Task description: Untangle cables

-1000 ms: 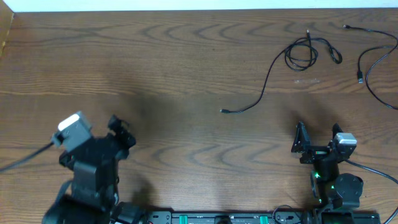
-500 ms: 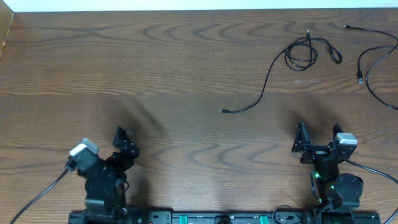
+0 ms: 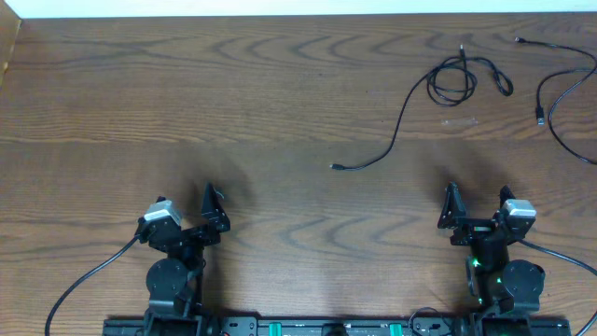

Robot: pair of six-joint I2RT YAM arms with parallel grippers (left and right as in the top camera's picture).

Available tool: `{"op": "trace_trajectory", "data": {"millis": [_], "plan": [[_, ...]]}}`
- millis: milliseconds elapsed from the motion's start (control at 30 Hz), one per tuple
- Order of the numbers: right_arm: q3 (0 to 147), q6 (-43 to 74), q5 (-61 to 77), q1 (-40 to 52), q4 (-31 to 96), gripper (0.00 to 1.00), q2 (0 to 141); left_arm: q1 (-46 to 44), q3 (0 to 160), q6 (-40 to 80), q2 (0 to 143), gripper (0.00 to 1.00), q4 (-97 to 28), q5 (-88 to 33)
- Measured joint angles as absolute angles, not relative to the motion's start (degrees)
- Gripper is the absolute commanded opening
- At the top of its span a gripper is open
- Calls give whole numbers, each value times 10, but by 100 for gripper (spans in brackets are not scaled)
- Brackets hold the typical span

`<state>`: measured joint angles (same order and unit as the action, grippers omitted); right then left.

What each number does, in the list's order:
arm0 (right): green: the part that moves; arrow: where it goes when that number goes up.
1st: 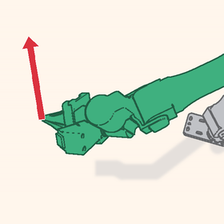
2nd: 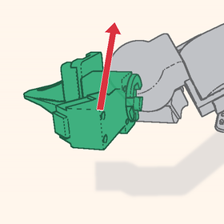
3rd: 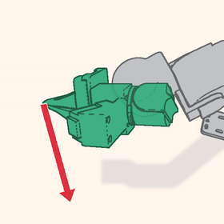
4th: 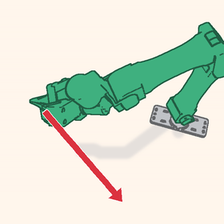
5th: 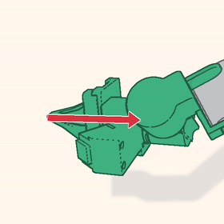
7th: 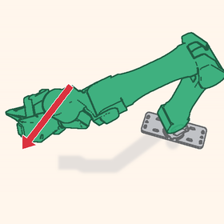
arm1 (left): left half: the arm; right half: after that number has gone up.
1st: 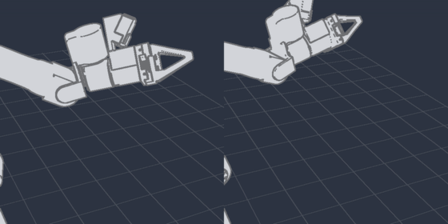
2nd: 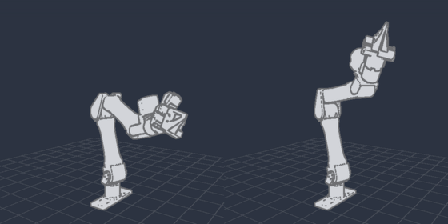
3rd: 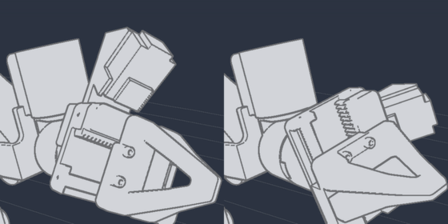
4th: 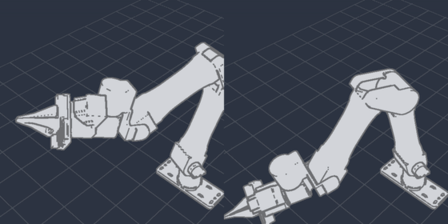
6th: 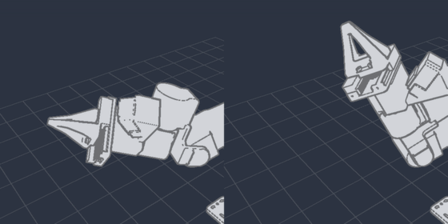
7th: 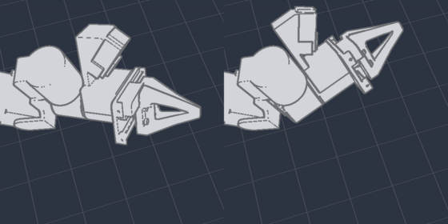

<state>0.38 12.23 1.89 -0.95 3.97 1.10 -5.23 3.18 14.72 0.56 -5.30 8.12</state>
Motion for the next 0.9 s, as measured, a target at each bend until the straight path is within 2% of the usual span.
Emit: {"op": "trace_trajectory", "data": {"millis": [367, 900], "plan": [[4, 122, 19, -9, 40, 99, 11, -52, 22, 47, 5, 98, -31, 14], [4, 122, 19, -10, 40, 99, 11, -52, 22, 29, 5, 98, -31, 11]]}}
